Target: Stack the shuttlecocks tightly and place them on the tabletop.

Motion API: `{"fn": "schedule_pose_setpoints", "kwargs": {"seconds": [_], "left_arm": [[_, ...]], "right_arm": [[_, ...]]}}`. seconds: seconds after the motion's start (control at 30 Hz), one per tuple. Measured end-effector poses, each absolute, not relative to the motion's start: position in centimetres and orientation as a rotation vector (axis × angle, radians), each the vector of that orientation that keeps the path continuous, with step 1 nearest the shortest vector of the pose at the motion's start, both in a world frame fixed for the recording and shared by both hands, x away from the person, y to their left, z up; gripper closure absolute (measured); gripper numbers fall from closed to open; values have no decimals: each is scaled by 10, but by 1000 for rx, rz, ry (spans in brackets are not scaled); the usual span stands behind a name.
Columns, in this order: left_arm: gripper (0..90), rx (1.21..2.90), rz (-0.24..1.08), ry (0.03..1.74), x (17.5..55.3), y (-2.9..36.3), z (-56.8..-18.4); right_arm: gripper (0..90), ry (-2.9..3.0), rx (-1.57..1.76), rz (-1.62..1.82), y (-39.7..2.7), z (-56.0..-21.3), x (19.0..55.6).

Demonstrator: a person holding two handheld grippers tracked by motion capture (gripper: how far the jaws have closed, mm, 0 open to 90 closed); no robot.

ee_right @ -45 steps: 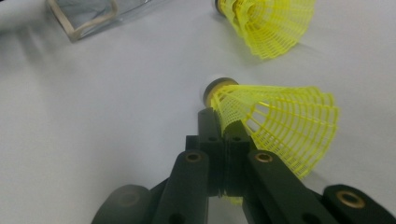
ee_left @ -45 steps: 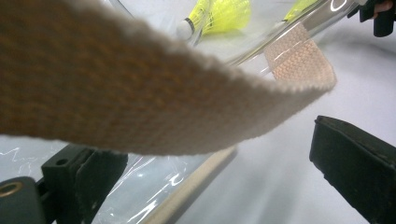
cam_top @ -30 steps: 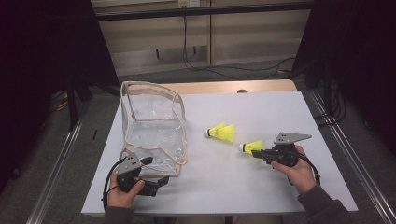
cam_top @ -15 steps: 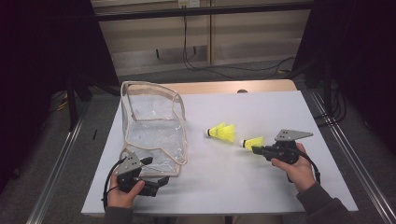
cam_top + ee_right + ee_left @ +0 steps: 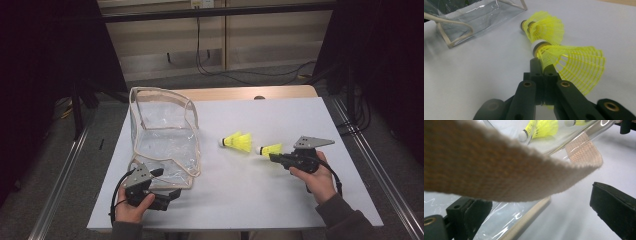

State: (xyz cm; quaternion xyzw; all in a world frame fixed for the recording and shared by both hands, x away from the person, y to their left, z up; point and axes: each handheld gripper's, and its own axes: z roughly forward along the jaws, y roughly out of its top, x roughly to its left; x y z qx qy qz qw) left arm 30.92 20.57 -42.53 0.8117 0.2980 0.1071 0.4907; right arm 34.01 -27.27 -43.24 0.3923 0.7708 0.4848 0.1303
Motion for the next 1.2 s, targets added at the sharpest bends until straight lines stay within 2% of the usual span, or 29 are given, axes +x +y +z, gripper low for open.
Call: {"fn": "schedule_pose_setpoints", "kwargs": {"seconds": [1.2], "left_arm": [[42,1976,261,726,309,206,-425]], "right_arm": [[890,2215,1157,1391,-267,-435,356]]}}
